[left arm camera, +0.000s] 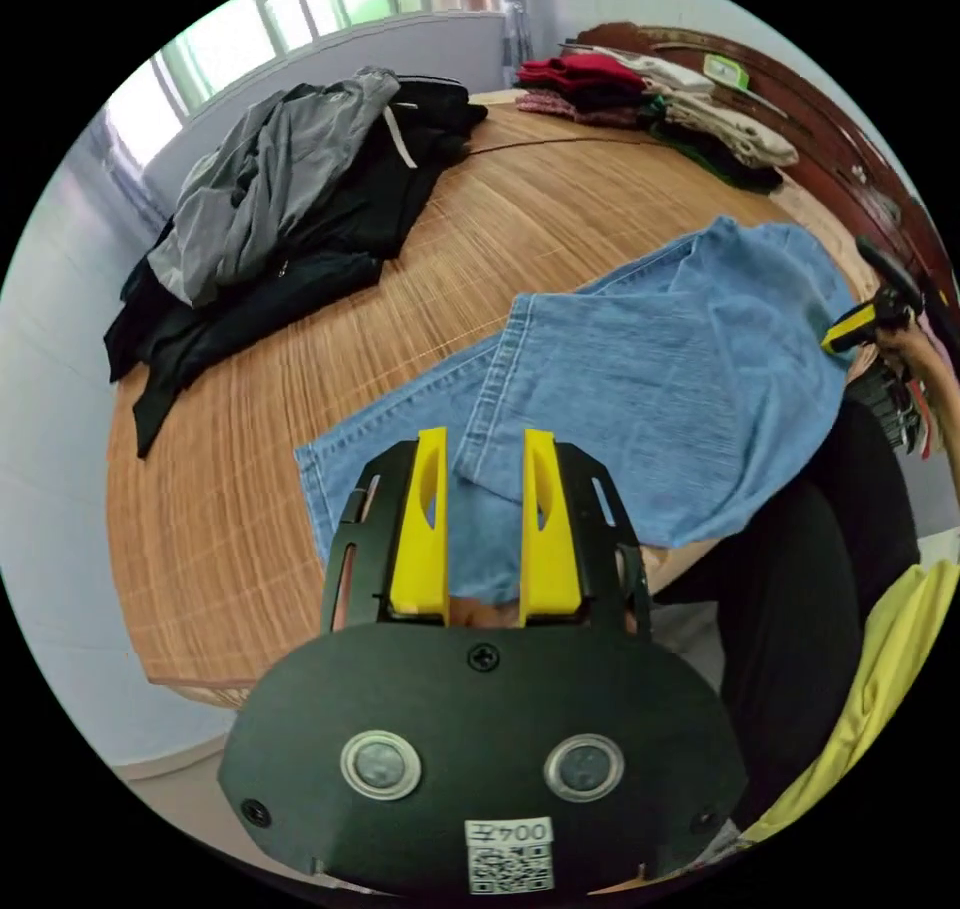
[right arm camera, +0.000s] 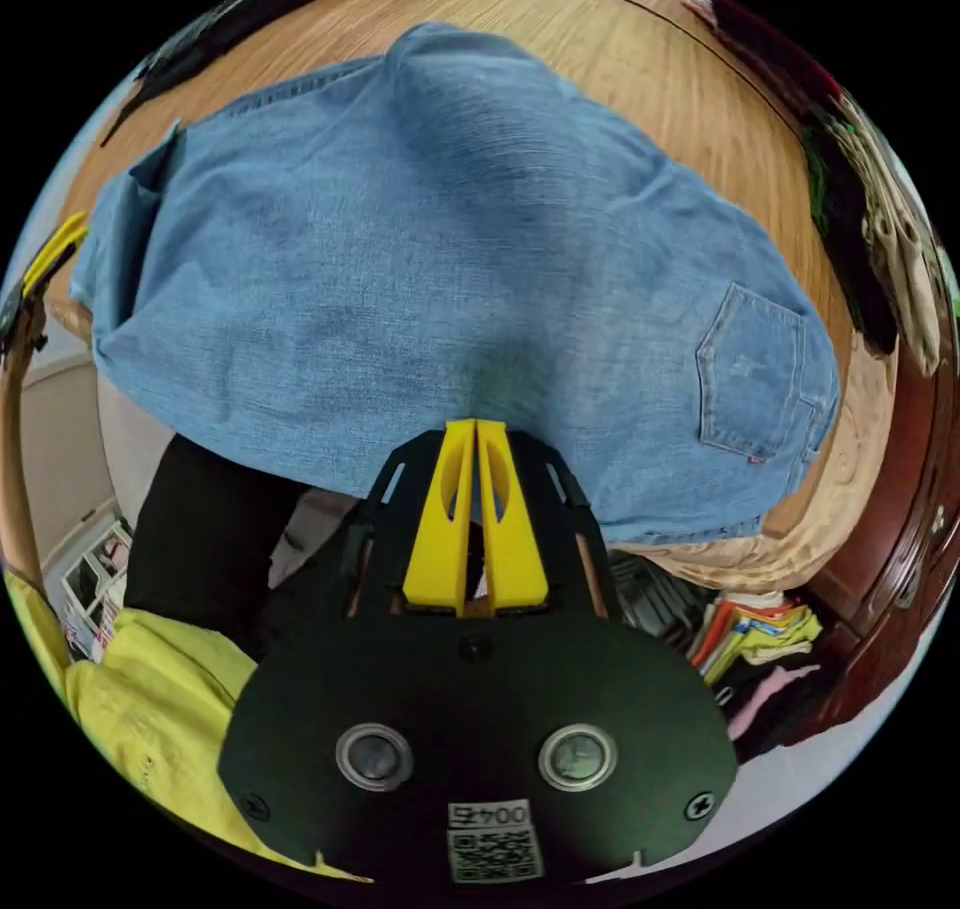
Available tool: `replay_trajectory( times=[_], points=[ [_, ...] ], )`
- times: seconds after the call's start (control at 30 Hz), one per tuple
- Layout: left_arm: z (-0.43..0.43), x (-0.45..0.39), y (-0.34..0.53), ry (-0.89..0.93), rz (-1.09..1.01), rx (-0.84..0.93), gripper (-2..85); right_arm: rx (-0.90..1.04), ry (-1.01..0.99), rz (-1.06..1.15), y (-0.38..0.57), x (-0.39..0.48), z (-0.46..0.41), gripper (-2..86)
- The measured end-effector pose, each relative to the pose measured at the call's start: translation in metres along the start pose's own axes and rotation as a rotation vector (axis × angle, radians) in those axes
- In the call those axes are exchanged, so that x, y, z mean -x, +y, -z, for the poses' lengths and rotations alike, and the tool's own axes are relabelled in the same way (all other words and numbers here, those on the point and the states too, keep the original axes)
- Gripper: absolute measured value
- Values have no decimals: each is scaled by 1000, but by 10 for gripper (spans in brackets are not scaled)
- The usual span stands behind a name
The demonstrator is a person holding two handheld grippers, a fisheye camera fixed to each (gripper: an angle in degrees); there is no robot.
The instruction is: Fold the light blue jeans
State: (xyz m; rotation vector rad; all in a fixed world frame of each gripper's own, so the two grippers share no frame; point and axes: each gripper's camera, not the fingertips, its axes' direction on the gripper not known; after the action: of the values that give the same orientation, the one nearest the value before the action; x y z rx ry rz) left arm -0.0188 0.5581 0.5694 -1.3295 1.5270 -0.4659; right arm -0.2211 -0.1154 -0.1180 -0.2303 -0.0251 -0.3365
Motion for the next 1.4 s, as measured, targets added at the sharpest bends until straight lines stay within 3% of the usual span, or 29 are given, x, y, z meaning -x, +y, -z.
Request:
replay_trajectory(
  times=[0.17, 0.6, 0.83, 0.9, 1.13, 1.33, 1.4],
  points=[
    [-28, 3, -30, -37, -83, 145, 96, 78, 31, 37, -32, 14, 6, -7],
    [-22, 41, -36, 143, 79, 133, 74, 103, 33, 23, -66, 29, 17, -7],
    [-14, 53, -38, 173, 60, 142, 34, 119, 116, 30, -71, 43, 14, -8],
    [9, 73, -34, 252, 136, 71, 23, 119, 140, 34, -70, 46, 12, -8],
    [82, 129, 26, 236, 399, -133, 15, 108, 113, 19, -59, 37, 5, -8],
    [-5, 140, 108, 313, 638, -2, 18, 84, 60, -9, -41, 21, -5, -8],
    [-18, 142, 144, 409, 764, -148, 21, 64, 50, -18, -31, 15, -10, -8]
  ],
)
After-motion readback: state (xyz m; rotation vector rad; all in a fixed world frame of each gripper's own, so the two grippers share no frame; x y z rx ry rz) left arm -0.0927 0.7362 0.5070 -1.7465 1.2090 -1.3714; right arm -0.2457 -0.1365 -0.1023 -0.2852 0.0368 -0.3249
